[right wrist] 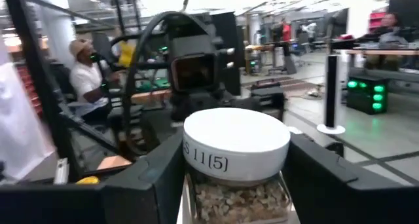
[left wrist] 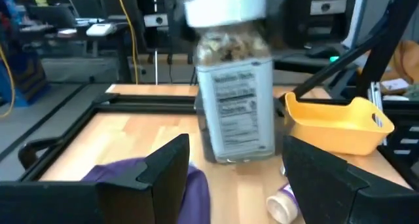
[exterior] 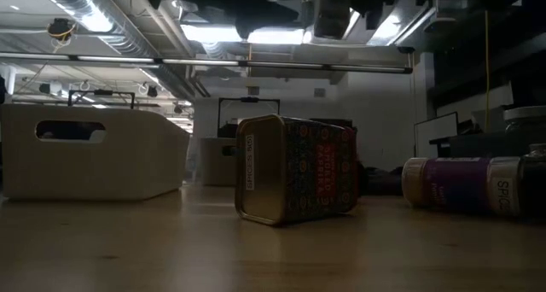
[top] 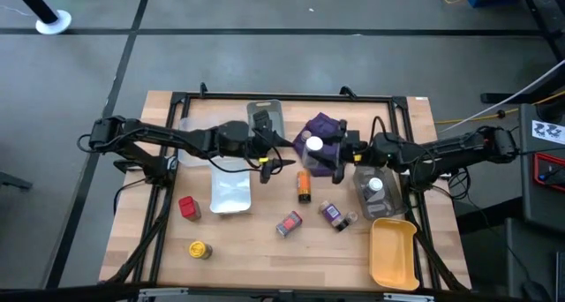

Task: Sort spices by type
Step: Put the white seasoning bottle into the black transparent bin

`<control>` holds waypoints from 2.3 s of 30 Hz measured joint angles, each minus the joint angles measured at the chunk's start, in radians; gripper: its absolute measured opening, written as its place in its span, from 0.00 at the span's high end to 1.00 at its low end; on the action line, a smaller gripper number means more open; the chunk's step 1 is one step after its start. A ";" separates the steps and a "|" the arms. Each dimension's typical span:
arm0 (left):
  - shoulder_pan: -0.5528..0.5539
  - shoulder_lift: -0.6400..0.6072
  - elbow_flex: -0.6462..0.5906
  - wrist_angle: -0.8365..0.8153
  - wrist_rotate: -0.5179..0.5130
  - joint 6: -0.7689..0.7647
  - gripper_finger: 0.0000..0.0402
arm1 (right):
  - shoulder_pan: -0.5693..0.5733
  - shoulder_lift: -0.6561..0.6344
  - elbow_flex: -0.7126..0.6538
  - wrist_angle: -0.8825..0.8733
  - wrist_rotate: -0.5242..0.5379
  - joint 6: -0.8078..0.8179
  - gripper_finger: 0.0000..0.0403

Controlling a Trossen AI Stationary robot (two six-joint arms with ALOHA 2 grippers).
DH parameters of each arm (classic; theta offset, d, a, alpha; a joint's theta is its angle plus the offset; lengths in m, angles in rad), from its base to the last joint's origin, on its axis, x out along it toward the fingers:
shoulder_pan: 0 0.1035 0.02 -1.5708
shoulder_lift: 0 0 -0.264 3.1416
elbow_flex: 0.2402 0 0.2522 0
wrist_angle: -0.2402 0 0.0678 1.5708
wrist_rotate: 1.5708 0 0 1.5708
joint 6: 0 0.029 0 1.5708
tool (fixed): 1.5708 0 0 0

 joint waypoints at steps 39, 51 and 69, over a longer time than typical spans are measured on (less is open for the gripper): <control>-0.053 0.078 0.000 0.253 -0.041 -0.028 0.43 | -0.004 0.139 0.000 0.242 -0.067 -0.111 0.46; -0.053 0.089 0.000 0.210 -0.040 -0.027 0.43 | -0.004 0.142 0.000 0.300 -0.057 -0.111 0.47; -0.051 0.129 0.000 0.202 -0.040 -0.033 0.54 | -0.004 0.158 0.001 0.284 -0.042 -0.106 0.41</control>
